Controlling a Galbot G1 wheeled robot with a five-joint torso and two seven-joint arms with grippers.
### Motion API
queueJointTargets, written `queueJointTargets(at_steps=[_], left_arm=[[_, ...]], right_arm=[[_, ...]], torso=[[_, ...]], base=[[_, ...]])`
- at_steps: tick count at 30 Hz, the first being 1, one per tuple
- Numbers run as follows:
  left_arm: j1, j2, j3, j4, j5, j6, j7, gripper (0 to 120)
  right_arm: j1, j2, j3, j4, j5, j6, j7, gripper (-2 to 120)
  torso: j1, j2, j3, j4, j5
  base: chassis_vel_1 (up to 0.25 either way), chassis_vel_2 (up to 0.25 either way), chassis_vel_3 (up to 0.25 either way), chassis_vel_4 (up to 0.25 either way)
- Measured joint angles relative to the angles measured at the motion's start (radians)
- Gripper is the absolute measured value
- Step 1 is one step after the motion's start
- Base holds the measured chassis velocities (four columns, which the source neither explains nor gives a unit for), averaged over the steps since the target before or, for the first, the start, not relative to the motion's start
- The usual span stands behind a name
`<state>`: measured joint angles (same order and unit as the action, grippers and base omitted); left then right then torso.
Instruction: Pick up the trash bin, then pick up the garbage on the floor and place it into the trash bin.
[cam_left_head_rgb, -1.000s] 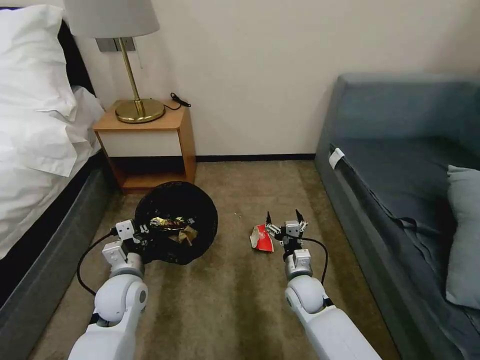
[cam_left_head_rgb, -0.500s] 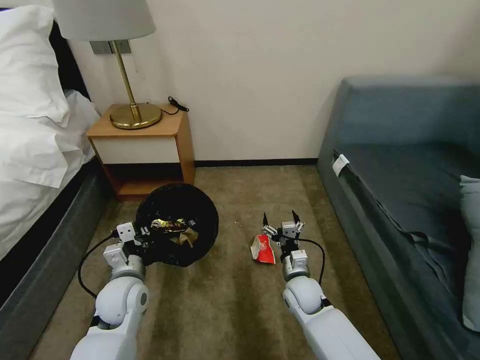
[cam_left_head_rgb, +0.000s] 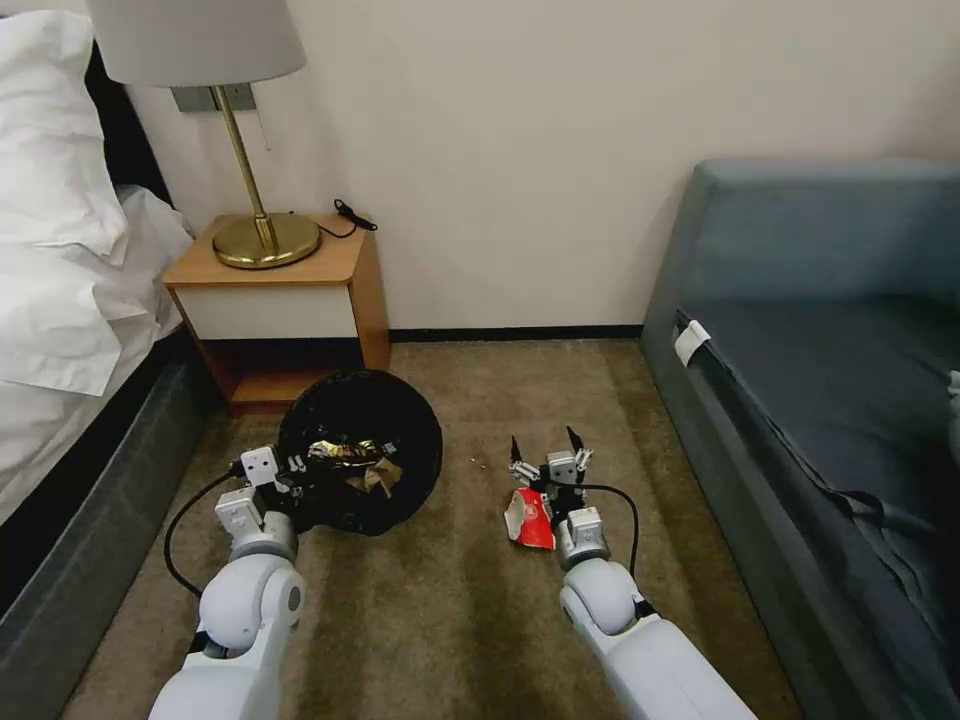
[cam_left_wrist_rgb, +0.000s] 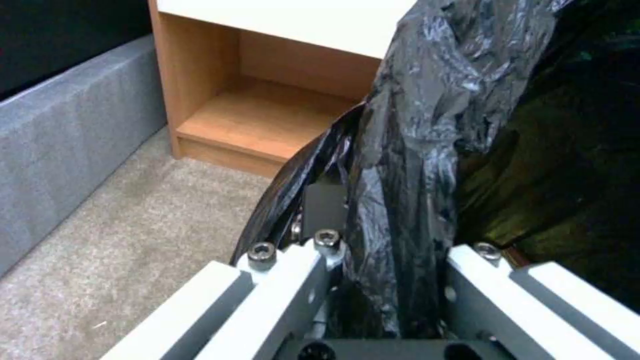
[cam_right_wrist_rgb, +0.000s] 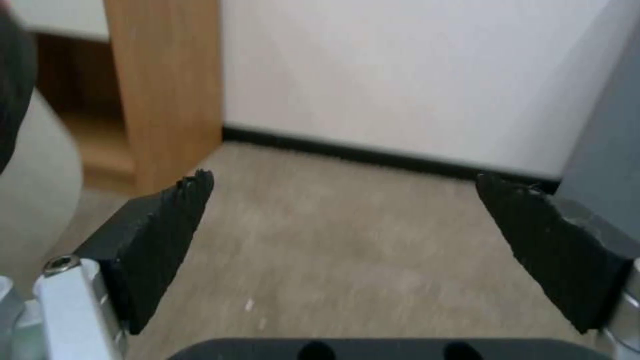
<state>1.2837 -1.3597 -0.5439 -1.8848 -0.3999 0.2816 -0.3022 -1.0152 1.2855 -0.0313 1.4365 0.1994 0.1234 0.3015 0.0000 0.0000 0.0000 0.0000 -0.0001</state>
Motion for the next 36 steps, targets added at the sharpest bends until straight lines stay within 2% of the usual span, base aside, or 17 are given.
queueJointTargets(at_steps=[4,6,11,20,27,34,35,36], left_arm=[[0.003,-0.001,0.002,-0.002,0.0,0.0,0.0,1],[0.009,-0.003,0.002,-0.002,0.001,0.0,0.0,1],[0.013,-0.004,0.003,-0.001,0.003,0.0,0.001,1],[0.022,-0.008,0.002,-0.002,0.007,0.0,0.001,1],[0.047,-0.026,0.0,-0.007,0.019,-0.001,0.001,1],[0.049,-0.033,0.0,-0.01,0.024,-0.003,0.002,1],[0.048,-0.033,0.0,-0.01,0.024,-0.003,0.002,1],[0.047,-0.033,0.0,-0.01,0.024,-0.004,0.002,1]], right_arm=[[0.034,-0.019,-0.045,-0.028,0.093,-0.054,-0.007,100],[0.067,-0.03,-0.09,-0.053,0.221,-0.13,-0.019,100],[0.108,-0.024,-0.139,-0.098,0.276,-0.184,-0.011,100],[0.227,0.018,-0.227,-0.263,0.35,-0.31,-0.022,100],[0.234,0.044,-0.218,-0.366,0.33,-0.333,-0.021,100],[0.218,0.058,-0.194,-0.432,0.294,-0.282,-0.04,100],[0.215,0.06,-0.19,-0.438,0.29,-0.27,-0.044,96],[0.21,0.062,-0.181,-0.44,0.29,-0.26,-0.044,85]], torso=[[0.0,0.0,0.0,0.0,0.0001],[0.0,0.0,0.0,0.0,0.0002],[0.0,0.0,0.0,0.0,0.0001],[0.0,0.0,0.0,0.0001,0.0001],[0.0,0.0,0.0,0.0001,0.0001],[0.0,0.0,0.0,0.0,0.0001],[0.0,0.0,0.0,0.0,0.0001],[0.0,0.0,0.0,0.0,0.0001]], base=[[0.0,0.0,0.0,0.0],[0.0,0.0,0.0,0.0],[0.0,0.0,0.0,0.0],[0.0,0.0,0.0,0.0],[0.0,0.0,0.0,0.0],[0.0,0.0,0.0,0.0],[0.0,0.0,0.0,0.0],[0.0,0.0,0.0,0.0]])
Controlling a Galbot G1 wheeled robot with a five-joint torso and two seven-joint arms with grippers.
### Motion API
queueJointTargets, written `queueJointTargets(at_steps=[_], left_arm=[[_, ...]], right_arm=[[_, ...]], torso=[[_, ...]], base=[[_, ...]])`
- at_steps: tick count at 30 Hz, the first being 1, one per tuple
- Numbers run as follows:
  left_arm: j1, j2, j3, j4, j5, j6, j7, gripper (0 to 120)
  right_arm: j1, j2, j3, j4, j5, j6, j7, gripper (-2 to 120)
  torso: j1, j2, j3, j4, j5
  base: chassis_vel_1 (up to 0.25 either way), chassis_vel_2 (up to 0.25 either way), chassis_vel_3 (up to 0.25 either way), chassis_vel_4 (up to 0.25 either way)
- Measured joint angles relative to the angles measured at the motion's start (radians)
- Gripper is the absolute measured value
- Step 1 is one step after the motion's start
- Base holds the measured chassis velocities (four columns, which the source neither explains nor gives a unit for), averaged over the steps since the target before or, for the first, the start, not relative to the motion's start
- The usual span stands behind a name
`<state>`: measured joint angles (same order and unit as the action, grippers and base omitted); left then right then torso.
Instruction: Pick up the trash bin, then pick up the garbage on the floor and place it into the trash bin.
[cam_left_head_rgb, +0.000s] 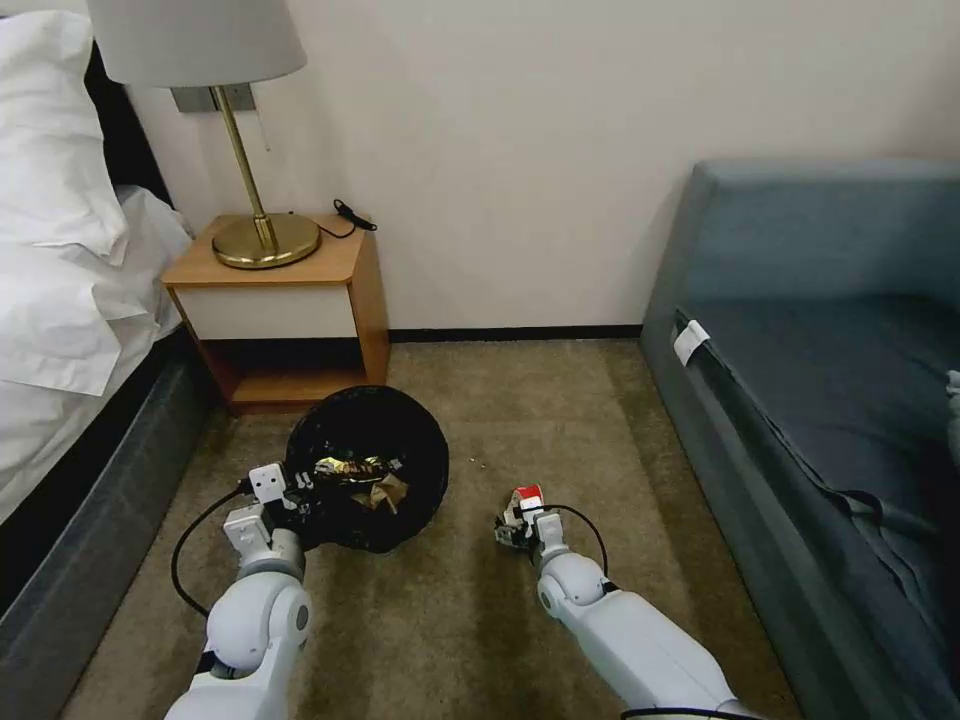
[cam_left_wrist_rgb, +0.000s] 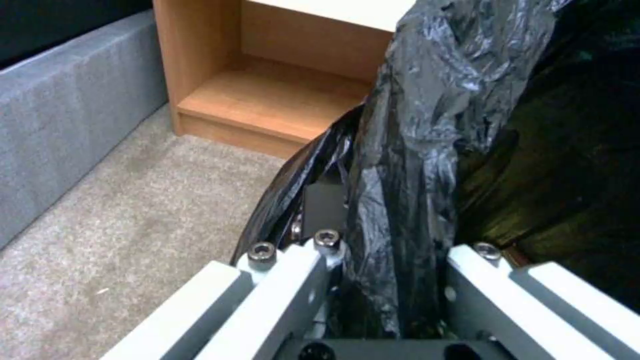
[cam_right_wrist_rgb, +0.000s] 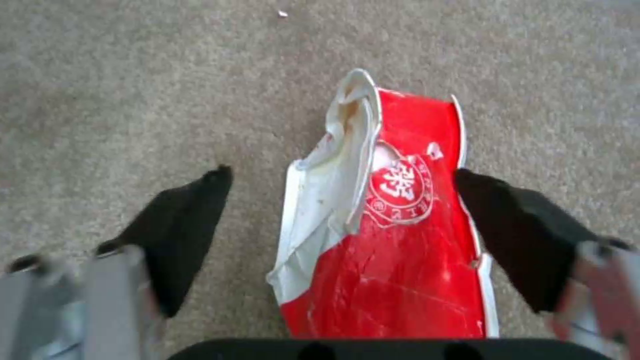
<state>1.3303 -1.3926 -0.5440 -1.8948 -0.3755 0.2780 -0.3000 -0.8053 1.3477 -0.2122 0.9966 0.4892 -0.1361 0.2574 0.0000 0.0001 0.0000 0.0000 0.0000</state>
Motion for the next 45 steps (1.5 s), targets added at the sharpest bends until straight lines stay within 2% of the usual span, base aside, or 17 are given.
queueJointTargets(at_steps=[1,3,4,6,10,13,16,19,22,23,28,31,33,34,39,40,45], left_arm=[[0.0,0.0,0.0,0.0,0.0,0.0,0.0,1],[-0.001,-0.001,0.0,0.0,0.001,0.0,0.0,1],[-0.001,-0.001,0.0,0.0,0.001,0.0,0.0,1],[-0.003,-0.003,0.001,0.0,0.002,-0.001,0.0,1],[-0.003,-0.006,0.001,0.0,0.006,-0.004,0.0,1],[-0.002,-0.01,0.0,0.0,0.01,-0.006,-0.009,1],[-0.002,-0.011,-0.001,0.0,0.01,-0.006,-0.014,1],[-0.003,-0.01,-0.001,0.0,0.01,-0.006,-0.017,1],[-0.003,-0.01,-0.001,0.0,0.01,-0.006,-0.017,1],[-0.003,-0.01,-0.001,-0.001,0.01,-0.006,-0.017,1],[-0.005,-0.011,0.001,-0.001,0.01,-0.006,-0.018,1],[-0.006,-0.015,0.001,-0.001,0.011,-0.005,-0.022,1],[-0.003,-0.019,0.001,0.002,0.015,-0.005,-0.022,1],[-0.003,-0.019,0.001,0.002,0.015,-0.005,-0.022,1],[-0.001,-0.031,0.007,0.005,0.024,-0.005,-0.023,1],[-0.001,-0.031,0.007,0.005,0.024,-0.005,-0.023,1],[0.003,-0.04,0.01,0.01,0.03,-0.005,-0.028,1]], right_arm=[[0.0,0.0,0.0,0.0,0.0,0.0,0.0,85],[-0.003,0.003,0.009,-0.002,0.0,0.004,0.005,71],[-0.003,0.003,0.009,-0.002,0.0,0.004,0.005,71],[-0.006,0.004,0.015,-0.002,-0.001,0.007,0.008,61],[-0.009,0.004,0.022,-0.002,0.0,0.007,0.019,51],[-0.014,0.004,0.025,-0.003,0.0,0.007,0.024,34],[-0.015,0.005,0.026,-0.005,-0.005,0.007,0.028,28],[-0.017,0.006,0.028,-0.008,-0.013,0.008,0.037,14],[-0.019,0.006,0.028,-0.008,-0.014,0.009,0.037,7],[-0.02,0.005,0.03,-0.007,-0.016,0.01,0.037,0],[-0.023,0.002,0.044,0.013,-0.021,0.022,0.045,0],[-0.03,-0.002,0.07,0.093,0.013,0.028,0.064,0],[-0.033,-0.007,0.09,0.193,0.038,0.03,0.088,0],[-0.033,-0.007,0.09,0.193,0.038,0.03,0.088,0],[-0.015,-0.01,0.102,0.388,0.059,0.062,0.146,0],[-0.015,-0.01,0.102,0.388,0.059,0.062,0.146,0],[0.01,-0.007,0.059,0.589,0.074,0.083,0.195,0]], torso=[[0.0,0.0,0.0,0.0,0.0],[0.0,0.0,0.0,0.0,0.0],[0.0,0.0,0.0,0.0,0.0],[0.0,0.0,0.0,0.0,0.0],[0.0,0.0,0.0,0.0,0.0],[0.0,0.0,0.0,0.0,0.0],[0.0,0.0,0.0,0.0,0.0],[0.0,0.0,0.0,0.0,0.0],[0.0,0.0,0.0,0.0,0.0],[0.0,0.0,0.0,0.0,0.0],[0.0,0.0,0.0,0.0,0.0],[0.0,0.0,0.0,-0.0001,0.0],[0.0,0.0,0.0,0.0,-0.0001],[0.0,0.0,0.0,0.0,-0.0001],[0.0,0.0,0.0,0.0,-0.0001],[0.0,0.0,0.0,0.0,-0.0001],[0.0,0.0,0.0,0.0001,-0.0002]], base=[[0.0,0.0,0.0,0.0],[0.0,0.0,0.0,0.0],[0.0,0.0,0.0,0.0],[0.0,0.0,0.0,0.0],[0.0,0.0,0.0,0.0],[0.0,0.0,0.0,0.0],[0.0,0.0,0.0,0.0],[0.0,0.0,0.0,0.0],[0.0,0.0,0.0,0.0],[0.0,0.0,0.0,0.0],[0.0,0.0,0.0,0.0],[0.0,0.0,0.0,0.0],[0.0,0.0,0.0,0.0],[0.0,0.0,0.0,0.0],[0.0,0.0,0.0,0.0],[0.0,0.0,0.0,0.0],[0.0,0.0,0.0,0.0]])
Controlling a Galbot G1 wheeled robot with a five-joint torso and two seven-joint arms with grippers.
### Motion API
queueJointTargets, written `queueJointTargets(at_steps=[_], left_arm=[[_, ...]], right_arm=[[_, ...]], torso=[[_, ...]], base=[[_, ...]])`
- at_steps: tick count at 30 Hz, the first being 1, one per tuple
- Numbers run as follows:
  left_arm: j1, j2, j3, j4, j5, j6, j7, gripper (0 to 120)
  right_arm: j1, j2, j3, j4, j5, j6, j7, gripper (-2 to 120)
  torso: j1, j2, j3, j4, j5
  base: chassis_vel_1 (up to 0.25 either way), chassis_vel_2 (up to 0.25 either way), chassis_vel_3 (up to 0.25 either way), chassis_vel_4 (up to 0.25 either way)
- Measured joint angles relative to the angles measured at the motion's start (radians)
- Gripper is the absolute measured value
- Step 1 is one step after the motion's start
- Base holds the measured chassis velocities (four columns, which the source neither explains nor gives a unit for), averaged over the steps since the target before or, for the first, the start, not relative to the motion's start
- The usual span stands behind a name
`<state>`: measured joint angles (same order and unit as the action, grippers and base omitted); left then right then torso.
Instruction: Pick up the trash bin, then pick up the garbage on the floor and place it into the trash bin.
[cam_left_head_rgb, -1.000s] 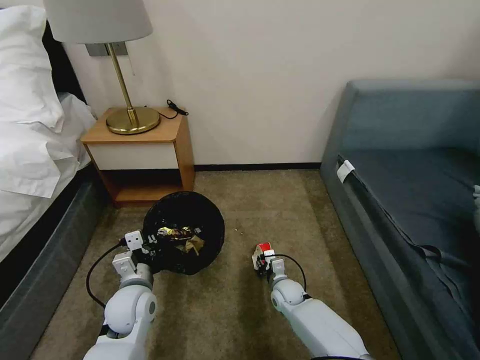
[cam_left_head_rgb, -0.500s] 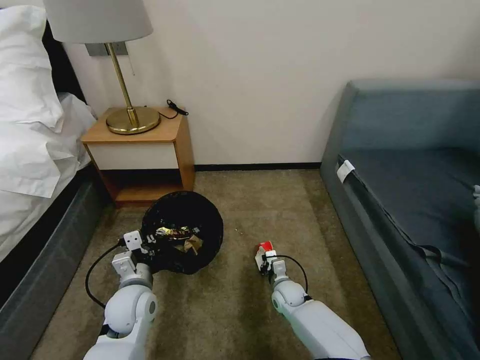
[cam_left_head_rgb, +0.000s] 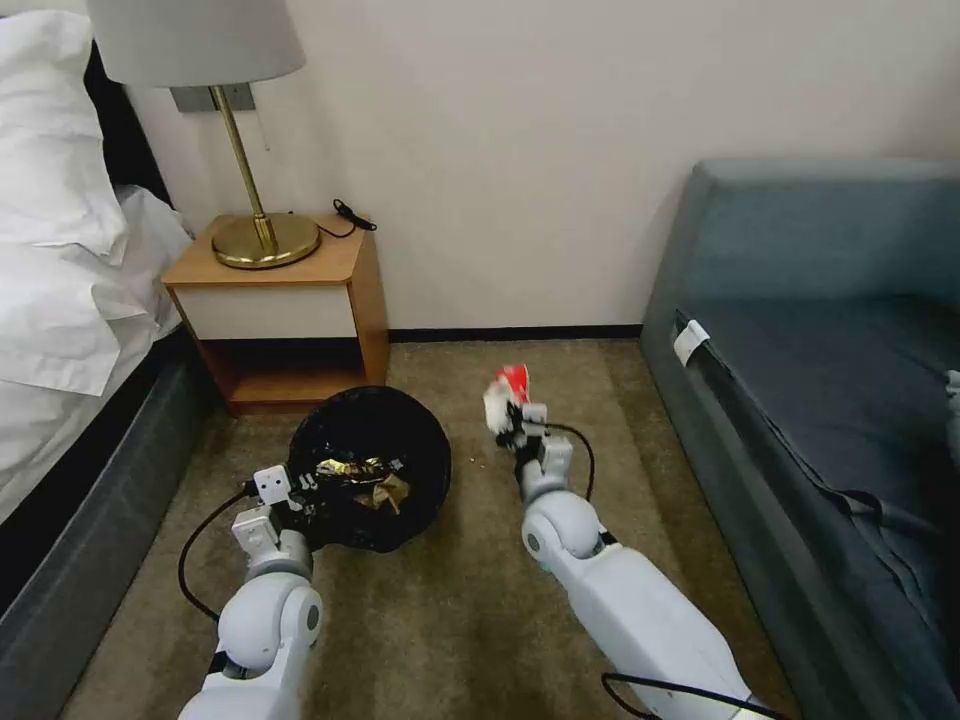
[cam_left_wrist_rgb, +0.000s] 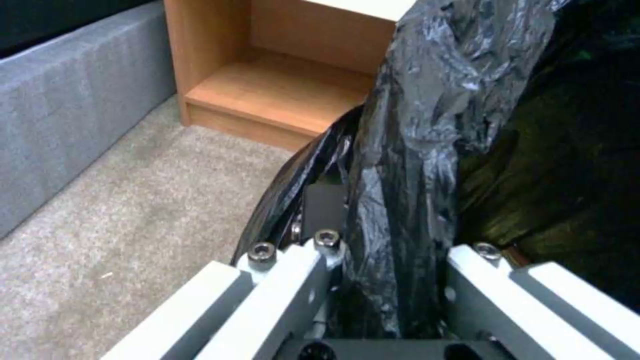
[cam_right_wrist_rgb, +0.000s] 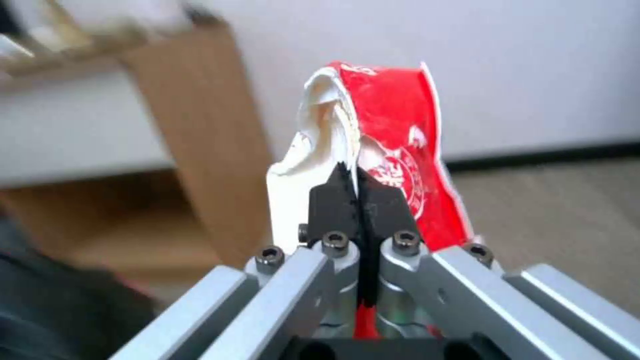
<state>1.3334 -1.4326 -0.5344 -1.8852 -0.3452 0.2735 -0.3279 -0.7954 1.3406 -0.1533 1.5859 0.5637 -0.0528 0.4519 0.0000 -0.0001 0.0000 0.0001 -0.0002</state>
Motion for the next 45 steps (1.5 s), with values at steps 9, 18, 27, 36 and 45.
queueJointTargets(at_steps=[9,18,27,36,45], left_arm=[[-0.007,-0.008,0.006,0.012,0.005,0.0,-0.003,1],[-0.024,-0.014,0.006,0.026,0.005,0.0,-0.007,1],[-0.028,-0.02,0.006,0.019,0.003,0.001,-0.008,1],[-0.028,-0.028,0.008,0.014,0.002,0.002,-0.008,1],[-0.045,-0.021,0.009,0.029,0.0,0.004,-0.009,1]], right_arm=[[0.028,-0.005,-0.133,0.143,-0.005,-0.007,-0.001,0],[0.094,-0.006,-0.325,0.143,-0.008,-0.021,-0.008,0],[0.024,0.01,-0.392,0.053,-0.055,-0.01,-0.018,0],[-0.023,0.01,-0.366,0.001,-0.069,-0.028,-0.008,17],[0.013,-0.004,-0.272,0.184,-0.021,-0.095,0.045,51]], torso=[[0.0,0.0,0.0,-0.0001,0.0],[0.0,0.0,0.0,0.0,0.0],[0.0,0.0,0.0,-0.0001,0.0001],[0.0,0.0,0.0,-0.0002,0.0001],[0.0,0.0,0.0,-0.0001,0.0002]], base=[[0.0,0.0,0.0,0.0],[0.0,0.0,0.0,0.0],[0.0,0.0,0.0,0.0],[0.0,0.0,0.0,0.0],[0.0,0.0,0.0,0.0]])
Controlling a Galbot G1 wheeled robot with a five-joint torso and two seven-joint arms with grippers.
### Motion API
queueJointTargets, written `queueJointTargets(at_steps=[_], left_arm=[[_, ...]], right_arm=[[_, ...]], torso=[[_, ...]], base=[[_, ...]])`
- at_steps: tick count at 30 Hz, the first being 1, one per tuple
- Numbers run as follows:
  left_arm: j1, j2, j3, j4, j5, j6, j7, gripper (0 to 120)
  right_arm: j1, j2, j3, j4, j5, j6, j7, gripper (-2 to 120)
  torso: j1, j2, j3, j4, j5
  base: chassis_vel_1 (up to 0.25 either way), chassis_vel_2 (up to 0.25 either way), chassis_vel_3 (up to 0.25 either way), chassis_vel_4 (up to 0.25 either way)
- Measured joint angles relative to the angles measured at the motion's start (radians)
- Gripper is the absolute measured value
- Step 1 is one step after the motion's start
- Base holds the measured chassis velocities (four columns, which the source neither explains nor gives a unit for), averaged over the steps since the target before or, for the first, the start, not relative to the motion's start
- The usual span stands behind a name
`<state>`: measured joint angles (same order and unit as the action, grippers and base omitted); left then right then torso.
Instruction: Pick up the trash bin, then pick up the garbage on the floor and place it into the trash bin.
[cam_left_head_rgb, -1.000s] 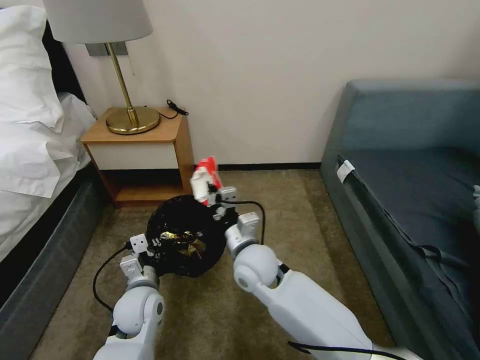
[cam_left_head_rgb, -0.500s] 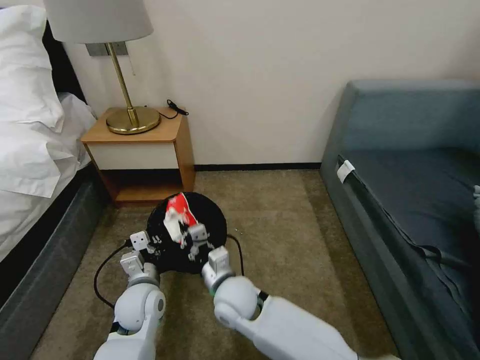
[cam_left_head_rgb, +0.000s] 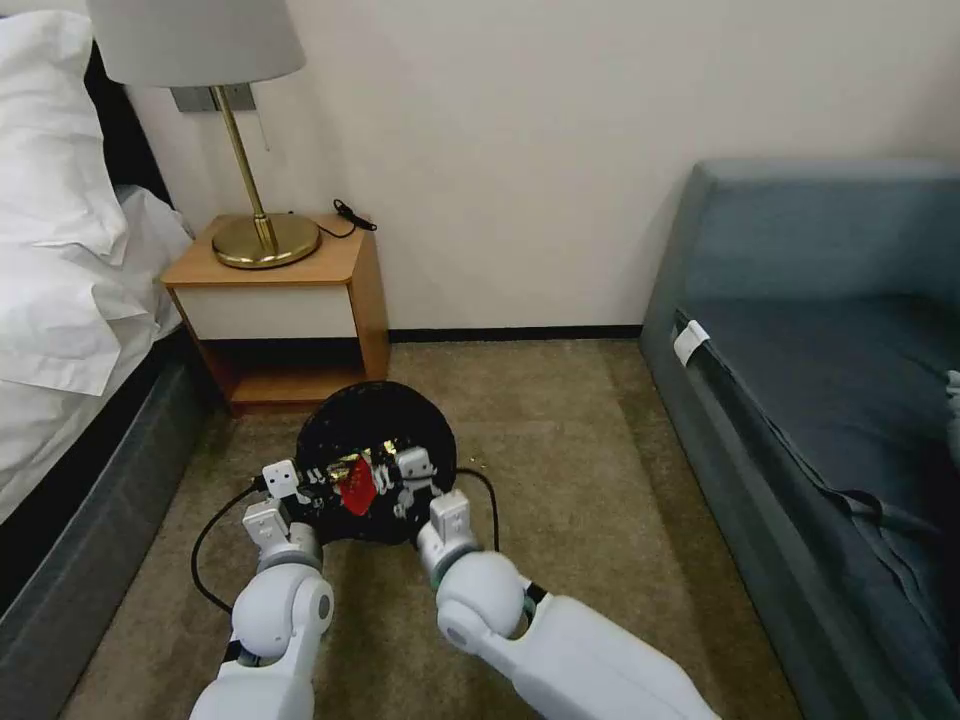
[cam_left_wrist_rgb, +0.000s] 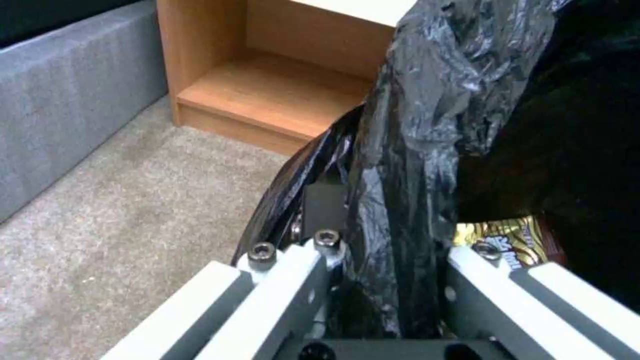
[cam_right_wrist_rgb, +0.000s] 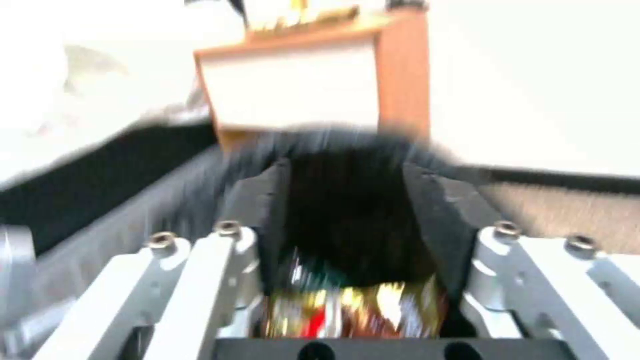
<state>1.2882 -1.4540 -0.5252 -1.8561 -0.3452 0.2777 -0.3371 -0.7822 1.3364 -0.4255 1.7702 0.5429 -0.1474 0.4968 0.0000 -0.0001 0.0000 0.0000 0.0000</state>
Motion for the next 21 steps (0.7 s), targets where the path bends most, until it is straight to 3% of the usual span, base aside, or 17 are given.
queueJointTargets(at_steps=[4,13,17,21], left_arm=[[-0.003,0.001,0.0,0.007,0.0,0.0,-0.001,1],[-0.016,-0.001,-0.006,0.023,-0.009,0.002,-0.007,1],[-0.038,-0.004,-0.013,0.035,-0.024,0.01,-0.024,1],[-0.104,-0.013,-0.045,0.087,-0.106,0.044,-0.085,1]], right_arm=[[-0.012,-0.026,0.082,0.071,0.008,-0.006,0.01,65],[-0.124,-0.058,0.261,0.066,0.001,0.008,0.016,98],[-0.142,-0.052,0.281,0.064,-0.004,0.013,0.01,99],[-0.16,-0.041,0.294,0.064,-0.013,0.018,0.006,100]], torso=[[0.0,0.0,0.0,0.0001,0.0],[0.0,0.0,0.0,0.0,0.0002],[0.0,0.0,0.0,0.0,0.0002],[0.0,0.0,0.0,-0.0001,-0.0002]], base=[[0.0,0.0,0.0,0.0],[0.0,0.0,0.0,0.0],[0.0,0.0,0.0,0.0],[0.0,0.0,0.0,0.0]])
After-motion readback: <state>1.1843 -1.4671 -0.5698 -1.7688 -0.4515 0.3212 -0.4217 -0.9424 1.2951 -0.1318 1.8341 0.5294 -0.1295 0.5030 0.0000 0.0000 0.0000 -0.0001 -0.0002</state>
